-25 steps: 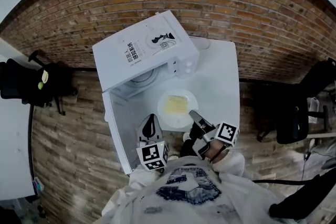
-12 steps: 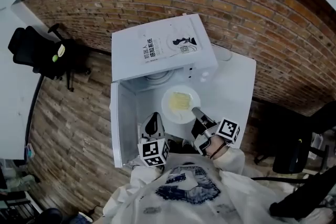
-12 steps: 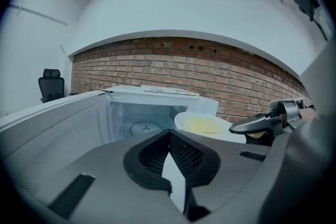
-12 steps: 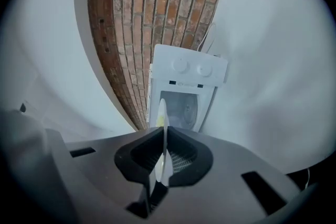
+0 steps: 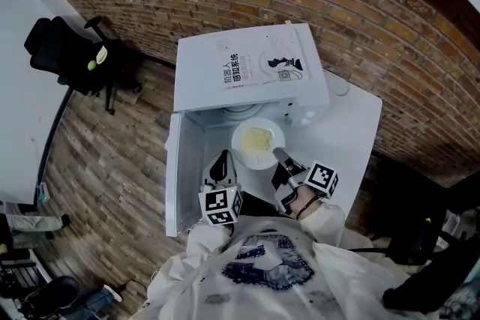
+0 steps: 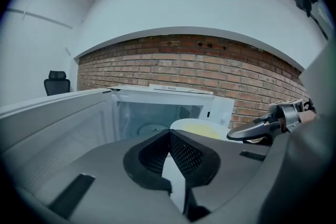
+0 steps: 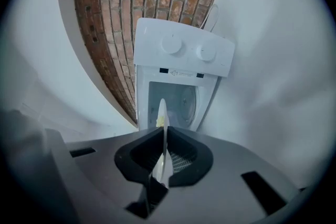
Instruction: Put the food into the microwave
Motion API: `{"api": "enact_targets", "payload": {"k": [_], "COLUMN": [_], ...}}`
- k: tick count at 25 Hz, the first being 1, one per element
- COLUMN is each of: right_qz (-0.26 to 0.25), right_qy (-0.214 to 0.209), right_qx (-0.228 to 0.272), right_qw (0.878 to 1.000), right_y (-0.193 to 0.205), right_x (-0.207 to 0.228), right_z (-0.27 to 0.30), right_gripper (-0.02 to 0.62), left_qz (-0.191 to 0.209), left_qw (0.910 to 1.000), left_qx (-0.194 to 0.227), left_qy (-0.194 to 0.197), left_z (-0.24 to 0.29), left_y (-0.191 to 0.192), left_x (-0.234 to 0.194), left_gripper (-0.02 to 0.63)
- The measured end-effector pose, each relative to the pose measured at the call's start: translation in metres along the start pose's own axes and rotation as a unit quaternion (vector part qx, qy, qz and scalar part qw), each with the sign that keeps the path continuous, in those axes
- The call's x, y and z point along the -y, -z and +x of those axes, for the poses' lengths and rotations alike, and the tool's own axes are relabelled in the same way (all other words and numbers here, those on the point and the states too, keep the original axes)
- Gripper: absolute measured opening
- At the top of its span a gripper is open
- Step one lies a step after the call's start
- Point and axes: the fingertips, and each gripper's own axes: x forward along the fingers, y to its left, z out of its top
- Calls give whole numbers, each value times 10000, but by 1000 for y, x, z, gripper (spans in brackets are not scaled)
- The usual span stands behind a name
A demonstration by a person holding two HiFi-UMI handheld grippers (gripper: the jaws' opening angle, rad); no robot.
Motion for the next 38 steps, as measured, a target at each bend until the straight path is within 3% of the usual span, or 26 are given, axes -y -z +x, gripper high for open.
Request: {"api": "enact_targets", "payload": {"k": [10, 21, 38], "right_qz": [-49, -94, -18], "right_qy": [136, 418, 726], "right_qx": [124, 150, 135], "right_qw": [9998, 9990, 9973], "right_y": [-22, -37, -37], "right_x": [28, 63, 82], "right_z": [53, 102, 146], "right_gripper": [25, 25, 25], "left_qz": [-12, 50, 12], "left_qw": [9999, 9998, 9991], "left_qx": [104, -84, -361], "left_qy": [-96, -192, -217], "left_z": [38, 65, 84], "left_y": [5, 23, 36], "left_x": [-18, -31, -38], "left_gripper": [8, 8, 8]}}
